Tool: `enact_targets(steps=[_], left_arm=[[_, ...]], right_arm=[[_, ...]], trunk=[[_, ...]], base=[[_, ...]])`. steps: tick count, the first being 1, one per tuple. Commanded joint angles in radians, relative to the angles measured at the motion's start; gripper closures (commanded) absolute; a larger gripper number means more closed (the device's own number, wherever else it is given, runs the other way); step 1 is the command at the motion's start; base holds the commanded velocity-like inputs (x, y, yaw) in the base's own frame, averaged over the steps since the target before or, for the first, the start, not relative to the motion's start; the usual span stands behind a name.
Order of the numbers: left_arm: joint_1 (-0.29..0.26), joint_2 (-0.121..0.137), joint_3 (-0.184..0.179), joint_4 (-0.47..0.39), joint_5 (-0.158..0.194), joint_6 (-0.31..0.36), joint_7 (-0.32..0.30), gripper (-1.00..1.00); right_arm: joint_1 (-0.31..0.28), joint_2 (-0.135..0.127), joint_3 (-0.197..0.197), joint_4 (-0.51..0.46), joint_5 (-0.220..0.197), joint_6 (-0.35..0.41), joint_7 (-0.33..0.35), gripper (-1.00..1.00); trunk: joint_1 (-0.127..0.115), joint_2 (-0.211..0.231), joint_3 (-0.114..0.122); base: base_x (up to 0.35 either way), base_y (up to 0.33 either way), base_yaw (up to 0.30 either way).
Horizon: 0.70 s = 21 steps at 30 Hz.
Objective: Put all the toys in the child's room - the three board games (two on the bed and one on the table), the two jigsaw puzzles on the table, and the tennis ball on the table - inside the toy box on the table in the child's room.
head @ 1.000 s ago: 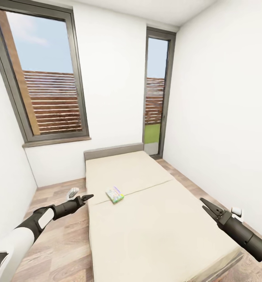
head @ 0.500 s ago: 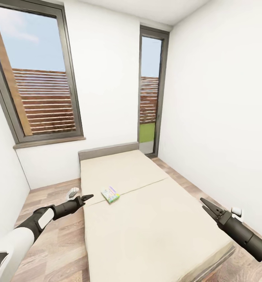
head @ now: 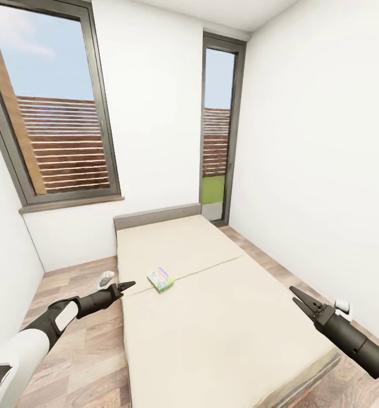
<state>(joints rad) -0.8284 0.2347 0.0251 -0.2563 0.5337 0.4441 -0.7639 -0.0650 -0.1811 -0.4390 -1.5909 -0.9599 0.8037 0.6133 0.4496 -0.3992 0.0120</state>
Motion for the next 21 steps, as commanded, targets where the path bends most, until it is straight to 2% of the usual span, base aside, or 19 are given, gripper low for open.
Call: enact_targets(steps=[1,21], left_arm=[[0.000,0.000,0.003,0.000,0.003,0.008,-0.002,-1.00],[0.000,0.000,0.003,0.000,0.003,0.008,-0.002,-1.00]], right_arm=[[-0.001,0.000,-0.001,0.000,-0.002,0.006,0.002,-1.00],[-0.001,0.000,-0.001,0.000,-0.002,0.006,0.002,-1.00]], trunk=[[0.000,-0.001,-0.001],[0.000,-0.001,-0.001]], base=[[0.000,0.009,0.000],[0.000,0.075,0.000]])
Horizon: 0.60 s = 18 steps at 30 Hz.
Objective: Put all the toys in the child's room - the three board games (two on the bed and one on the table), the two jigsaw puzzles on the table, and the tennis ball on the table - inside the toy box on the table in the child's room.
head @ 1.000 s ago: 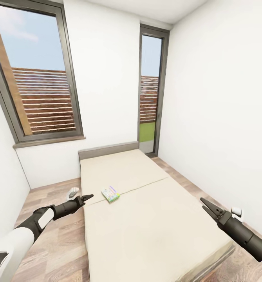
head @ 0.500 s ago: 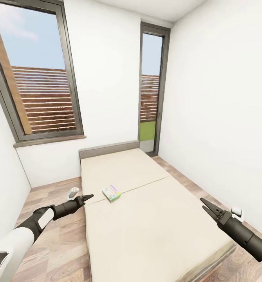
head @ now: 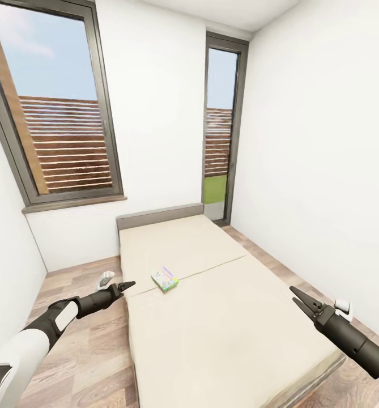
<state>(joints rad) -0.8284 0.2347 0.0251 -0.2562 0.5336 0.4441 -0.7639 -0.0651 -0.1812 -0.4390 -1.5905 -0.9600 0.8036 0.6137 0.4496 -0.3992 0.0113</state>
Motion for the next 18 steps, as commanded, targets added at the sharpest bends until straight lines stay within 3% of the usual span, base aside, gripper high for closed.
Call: enact_targets(steps=[1,9,18], left_arm=[[0.000,0.000,0.003,0.000,0.003,0.008,-0.002,-1.00],[0.000,0.000,0.003,0.000,0.004,0.008,-0.002,-1.00],[0.000,0.000,0.002,0.000,0.003,0.008,-0.002,-1.00]], right_arm=[[0.000,0.000,-0.001,0.000,-0.002,0.006,0.001,-1.00],[0.000,0.000,-0.001,0.000,-0.002,0.006,0.001,-1.00],[0.000,0.000,-0.001,0.000,-0.002,0.006,0.001,-1.00]], trunk=[[0.000,-0.001,0.000],[0.000,-0.001,0.000],[0.000,-0.001,0.000]], base=[[0.000,0.192,-0.015],[0.000,0.096,-0.110],[0.000,0.135,-0.245]])
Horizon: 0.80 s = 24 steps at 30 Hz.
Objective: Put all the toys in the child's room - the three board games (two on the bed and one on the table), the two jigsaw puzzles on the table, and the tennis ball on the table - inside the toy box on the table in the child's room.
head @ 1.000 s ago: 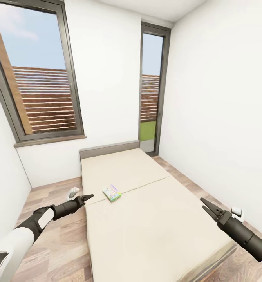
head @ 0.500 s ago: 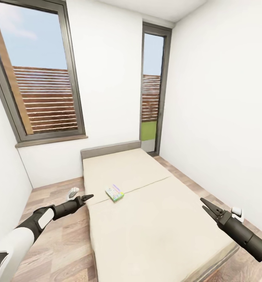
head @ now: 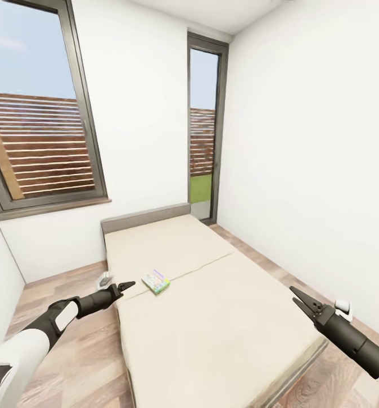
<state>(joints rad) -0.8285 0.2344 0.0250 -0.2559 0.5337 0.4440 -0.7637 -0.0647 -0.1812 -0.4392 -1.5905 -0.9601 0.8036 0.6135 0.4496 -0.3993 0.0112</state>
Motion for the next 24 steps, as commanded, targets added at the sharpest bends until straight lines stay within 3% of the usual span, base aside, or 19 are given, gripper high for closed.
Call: enact_targets(steps=[1,18,24], left_arm=[[0.000,0.000,0.003,0.000,0.003,0.008,-0.002,-1.00],[0.000,0.000,0.003,0.000,0.004,0.008,-0.002,-1.00],[0.000,0.000,0.003,0.000,0.005,0.008,-0.002,-1.00]], right_arm=[[-0.001,0.000,-0.001,0.000,-0.002,0.006,0.002,-1.00],[-0.001,0.000,-0.001,0.000,-0.002,0.006,0.002,-1.00],[-0.001,0.000,-0.001,0.001,-0.002,0.006,0.002,-1.00]], trunk=[[0.000,-0.001,0.000],[0.000,-0.001,0.000],[0.000,-0.001,0.000]], base=[[0.000,0.096,-0.273],[-0.002,0.109,-0.277],[-0.058,0.069,-0.115]])
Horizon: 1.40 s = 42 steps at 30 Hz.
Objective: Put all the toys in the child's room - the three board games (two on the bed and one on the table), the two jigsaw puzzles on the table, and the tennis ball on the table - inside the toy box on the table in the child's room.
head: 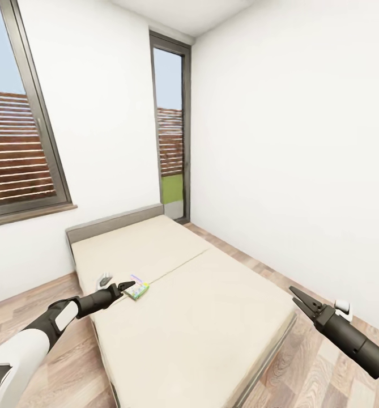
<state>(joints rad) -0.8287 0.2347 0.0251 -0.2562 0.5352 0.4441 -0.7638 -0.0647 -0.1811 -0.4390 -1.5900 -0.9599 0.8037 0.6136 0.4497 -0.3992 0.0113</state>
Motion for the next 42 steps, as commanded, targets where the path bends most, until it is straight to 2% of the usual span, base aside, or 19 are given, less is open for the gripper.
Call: enact_targets(steps=[1,29,42], left_arm=[[0.000,0.000,0.003,0.000,0.003,0.008,-0.002,-1.00],[0.000,0.000,0.003,0.000,0.002,0.008,-0.002,-1.00],[0.000,0.000,0.003,0.000,0.003,0.008,-0.002,-1.00]], right_arm=[[0.000,0.000,-0.001,0.000,-0.002,0.006,0.002,-1.00],[-0.001,0.000,-0.001,0.000,-0.002,0.006,0.002,-1.00],[-0.001,0.000,-0.001,0.001,-0.003,0.006,0.002,-1.00]], trunk=[[0.000,-0.001,0.000],[0.000,-0.001,0.000],[0.000,-0.001,0.009]], base=[[-0.028,0.034,-0.038],[-0.012,0.015,-0.005],[-0.083,0.137,-0.186]])
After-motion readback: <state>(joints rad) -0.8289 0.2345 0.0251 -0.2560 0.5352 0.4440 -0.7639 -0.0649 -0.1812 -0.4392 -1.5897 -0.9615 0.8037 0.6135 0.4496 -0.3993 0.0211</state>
